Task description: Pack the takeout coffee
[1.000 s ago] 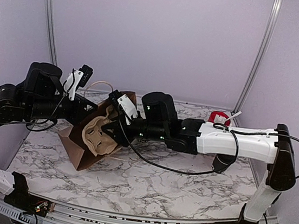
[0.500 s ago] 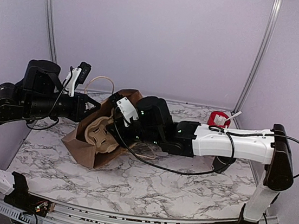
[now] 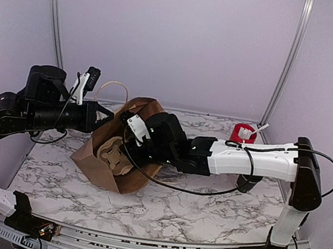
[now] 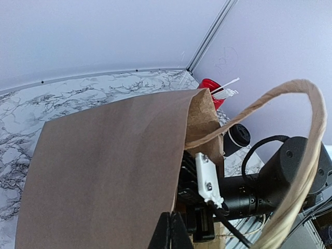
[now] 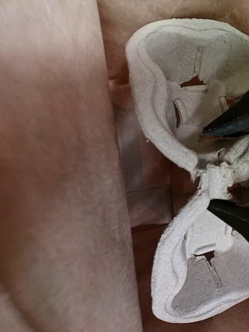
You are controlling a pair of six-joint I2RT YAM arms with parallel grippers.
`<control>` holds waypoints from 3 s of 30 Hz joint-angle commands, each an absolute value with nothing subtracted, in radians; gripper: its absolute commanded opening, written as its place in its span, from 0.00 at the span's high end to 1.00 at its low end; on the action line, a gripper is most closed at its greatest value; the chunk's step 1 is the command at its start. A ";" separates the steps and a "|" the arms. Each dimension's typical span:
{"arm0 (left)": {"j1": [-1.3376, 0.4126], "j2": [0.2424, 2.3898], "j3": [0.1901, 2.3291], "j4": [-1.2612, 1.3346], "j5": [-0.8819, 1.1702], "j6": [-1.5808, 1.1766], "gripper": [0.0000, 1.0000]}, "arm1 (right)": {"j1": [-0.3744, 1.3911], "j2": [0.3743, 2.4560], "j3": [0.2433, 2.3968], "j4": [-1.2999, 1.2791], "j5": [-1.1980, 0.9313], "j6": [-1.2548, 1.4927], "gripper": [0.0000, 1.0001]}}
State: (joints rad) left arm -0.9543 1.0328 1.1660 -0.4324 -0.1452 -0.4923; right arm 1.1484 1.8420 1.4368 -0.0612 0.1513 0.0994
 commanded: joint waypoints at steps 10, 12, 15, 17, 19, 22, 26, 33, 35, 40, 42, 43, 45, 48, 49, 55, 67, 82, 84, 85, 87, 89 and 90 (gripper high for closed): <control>-0.956 1.022 1.165 -0.241 0.059 -0.552 1.00 | 1.156 1.902 1.564 -0.154 0.201 0.090 0.62; -0.956 1.015 1.159 -0.224 0.071 -0.576 1.00 | 1.157 1.907 1.574 -0.162 0.211 0.096 0.62; -0.955 0.995 1.155 -0.227 0.039 -0.613 1.00 | 1.157 1.904 1.573 -0.152 0.221 0.107 0.62; -0.953 0.982 1.156 -0.248 0.006 -0.646 1.00 | 1.157 1.892 1.569 -0.142 0.225 0.109 0.62; -0.951 0.983 1.161 -0.278 -0.008 -0.679 1.00 | 1.158 1.873 1.562 -0.133 0.224 0.108 0.62; -0.948 0.981 1.150 -0.304 -0.010 -0.730 1.00 | 1.166 1.840 1.554 -0.128 0.231 0.094 0.62; -0.908 0.956 1.112 -0.306 0.030 -0.831 1.00 | 1.191 1.819 1.581 -0.171 0.240 0.065 0.62; -0.765 0.862 1.006 -0.219 0.184 -0.991 1.00 | 1.213 1.901 1.768 -0.375 0.178 0.075 0.61; -0.726 0.846 0.970 -0.197 0.237 -1.030 1.00 | 1.225 1.934 1.821 -0.408 0.186 0.074 0.61; -0.623 0.802 0.864 -0.102 0.324 -1.099 1.00 | 1.232 2.014 1.904 -0.481 0.166 0.082 0.61; -0.608 0.797 0.861 -0.103 0.341 -1.095 1.00 | 1.232 2.030 1.920 -0.496 0.166 0.082 0.61; -0.604 0.796 0.864 -0.104 0.347 -1.089 1.00 | 1.232 2.038 1.930 -0.505 0.168 0.082 0.61; -0.598 0.796 0.874 -0.117 0.348 -1.077 1.00 | 1.231 2.053 1.955 -0.522 0.171 0.083 0.61; -0.588 0.799 0.883 -0.123 0.358 -1.066 1.00 | 1.232 2.067 1.990 -0.528 0.178 0.082 0.61; -0.586 0.799 0.885 -0.124 0.361 -1.063 1.00 | 1.232 2.071 1.997 -0.525 0.176 0.083 0.60; -0.567 0.794 0.881 -0.125 0.375 -1.054 1.00 | 1.232 2.097 2.034 -0.536 0.169 0.083 0.54; -0.549 0.781 0.874 -0.129 0.376 -1.048 1.00 | 1.231 2.092 2.054 -0.563 0.182 0.080 0.36; -0.555 0.838 0.920 -0.164 0.427 -0.940 1.00 | 1.231 2.026 2.064 -0.529 0.102 0.122 0.18; -0.563 0.847 0.916 -0.165 0.441 -0.921 1.00 | 1.232 2.016 2.054 -0.508 0.110 0.137 0.17; -0.568 0.853 0.916 -0.164 0.448 -0.915 1.00 | 1.231 2.009 2.043 -0.492 0.127 0.140 0.17; -0.583 0.859 0.909 -0.165 0.453 -0.902 1.00 | 1.231 1.990 2.013 -0.445 0.162 0.141 0.17; -0.597 0.862 0.904 -0.164 0.454 -0.891 1.00 | 1.231 1.976 1.983 -0.411 0.201 0.130 0.17; -0.603 0.861 0.901 -0.164 0.454 -0.887 1.00 | 1.230 1.970 1.969 -0.394 0.221 0.124 0.16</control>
State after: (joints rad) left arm -0.5808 0.8566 0.8879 -0.1688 0.4236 -0.9382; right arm 1.2213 2.0418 1.9972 -0.5037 0.1482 0.1162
